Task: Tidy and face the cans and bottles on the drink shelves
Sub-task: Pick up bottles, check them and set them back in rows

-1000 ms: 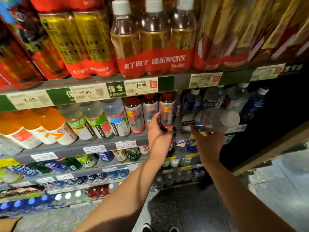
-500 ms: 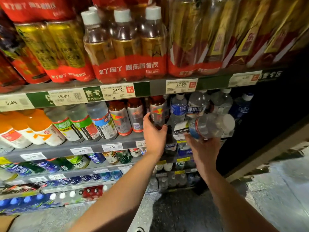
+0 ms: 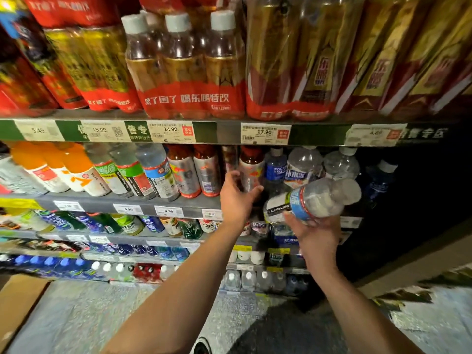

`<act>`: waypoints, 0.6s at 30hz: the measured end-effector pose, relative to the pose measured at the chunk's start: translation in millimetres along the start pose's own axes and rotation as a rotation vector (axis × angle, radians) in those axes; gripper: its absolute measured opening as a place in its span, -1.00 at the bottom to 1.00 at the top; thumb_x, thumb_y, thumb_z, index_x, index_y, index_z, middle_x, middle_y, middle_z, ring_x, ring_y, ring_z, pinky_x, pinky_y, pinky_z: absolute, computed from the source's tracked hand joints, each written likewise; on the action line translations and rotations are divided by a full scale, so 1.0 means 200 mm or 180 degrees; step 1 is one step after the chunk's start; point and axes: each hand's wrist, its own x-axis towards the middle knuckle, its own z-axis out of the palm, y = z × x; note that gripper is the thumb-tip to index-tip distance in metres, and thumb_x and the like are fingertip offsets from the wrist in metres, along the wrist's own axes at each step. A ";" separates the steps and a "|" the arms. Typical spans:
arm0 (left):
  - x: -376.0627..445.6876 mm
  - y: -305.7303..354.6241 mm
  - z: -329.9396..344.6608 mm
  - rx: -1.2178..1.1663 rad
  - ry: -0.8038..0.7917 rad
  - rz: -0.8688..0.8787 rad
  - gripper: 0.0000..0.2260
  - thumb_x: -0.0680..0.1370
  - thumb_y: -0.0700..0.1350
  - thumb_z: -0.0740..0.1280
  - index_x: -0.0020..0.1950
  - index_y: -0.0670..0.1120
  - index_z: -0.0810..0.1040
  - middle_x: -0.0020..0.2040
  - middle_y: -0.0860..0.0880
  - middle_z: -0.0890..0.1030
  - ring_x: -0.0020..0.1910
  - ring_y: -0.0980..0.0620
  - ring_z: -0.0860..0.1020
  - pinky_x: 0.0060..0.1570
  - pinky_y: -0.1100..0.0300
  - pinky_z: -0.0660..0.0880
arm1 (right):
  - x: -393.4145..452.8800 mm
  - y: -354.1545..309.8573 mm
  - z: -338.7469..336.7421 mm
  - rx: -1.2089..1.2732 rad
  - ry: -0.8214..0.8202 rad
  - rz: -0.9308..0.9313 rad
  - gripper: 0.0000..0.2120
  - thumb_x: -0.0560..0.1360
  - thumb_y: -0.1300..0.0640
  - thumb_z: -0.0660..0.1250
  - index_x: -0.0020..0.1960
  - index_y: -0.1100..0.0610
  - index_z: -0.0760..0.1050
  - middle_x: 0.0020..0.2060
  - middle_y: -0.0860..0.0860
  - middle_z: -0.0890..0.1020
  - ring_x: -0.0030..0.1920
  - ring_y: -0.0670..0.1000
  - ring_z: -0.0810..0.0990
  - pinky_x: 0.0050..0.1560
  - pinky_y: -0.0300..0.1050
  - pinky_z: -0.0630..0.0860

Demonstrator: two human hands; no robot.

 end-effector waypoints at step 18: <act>0.13 -0.09 -0.22 0.0409 0.0838 -0.0118 -0.38 0.45 -0.05 0.54 0.43 -0.15 0.38 0.28 -0.11 0.43 0.29 -0.12 0.48 0.27 0.06 0.43 | -0.11 -0.05 0.23 -0.0196 0.0007 -0.0137 -0.35 0.26 0.32 0.63 0.27 0.20 0.43 0.12 0.10 0.65 0.01 -0.08 0.69 0.09 -0.23 0.61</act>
